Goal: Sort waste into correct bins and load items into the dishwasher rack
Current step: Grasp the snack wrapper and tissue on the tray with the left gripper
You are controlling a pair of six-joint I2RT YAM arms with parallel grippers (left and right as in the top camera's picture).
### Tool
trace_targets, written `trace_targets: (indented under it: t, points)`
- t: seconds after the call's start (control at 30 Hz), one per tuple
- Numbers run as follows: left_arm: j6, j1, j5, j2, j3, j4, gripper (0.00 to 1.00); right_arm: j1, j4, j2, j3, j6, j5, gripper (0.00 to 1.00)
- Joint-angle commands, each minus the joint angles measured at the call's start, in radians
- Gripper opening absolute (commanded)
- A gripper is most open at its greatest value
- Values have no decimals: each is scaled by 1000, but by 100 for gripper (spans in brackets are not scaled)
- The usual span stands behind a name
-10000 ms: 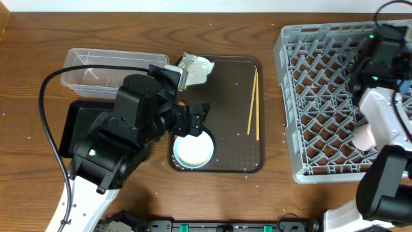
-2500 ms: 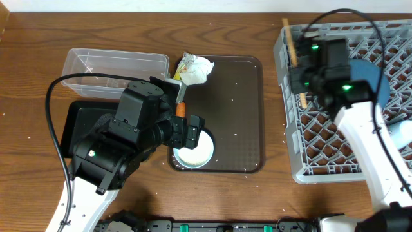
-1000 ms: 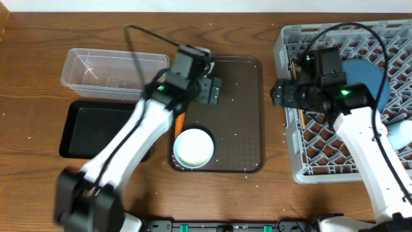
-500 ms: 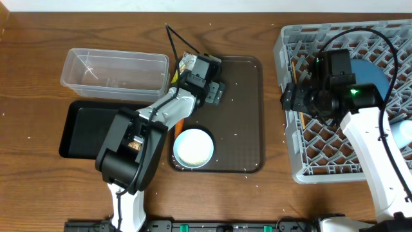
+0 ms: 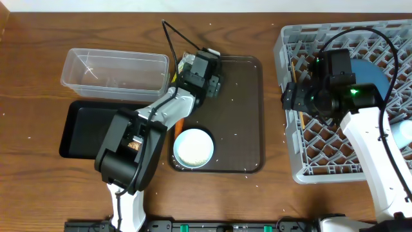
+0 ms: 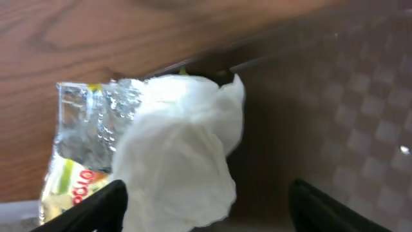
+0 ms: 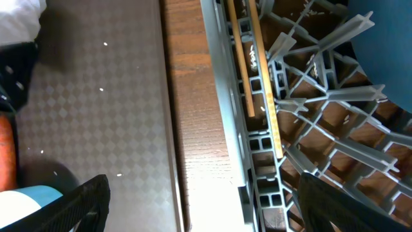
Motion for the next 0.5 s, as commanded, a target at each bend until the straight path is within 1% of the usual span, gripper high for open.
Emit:
trace_targets:
  t: [0.0,0.07,0.17,0.2,0.37,0.4,0.43,0.47]
  points:
    - [8,8,-23,38,15,8,70,-10,8,-5,-1,10,13,88]
    - [-10,7,-23,52,15,11,61,-10,13,-5,-1,10,14,88]
    - [-43,7,-18,58,15,6,42,-10,16,-5,-1,10,14,88]
    - [-50,7,-10,58,15,6,40,-10,17,-5,-1,10,14,88]
    - [-52,7,114,58,15,-18,39,-10,26,-5,-1,2,13,88]
    - [-52,7,122,58,15,-30,37,-10,26,-5,-1,2,13,88]
    - [-52,7,126,58,15,-41,29,-10,26,-5,-1,2,13,88]
    - [-52,7,126,55,15,-52,19,-10,26,-5,-1,2,13,88]
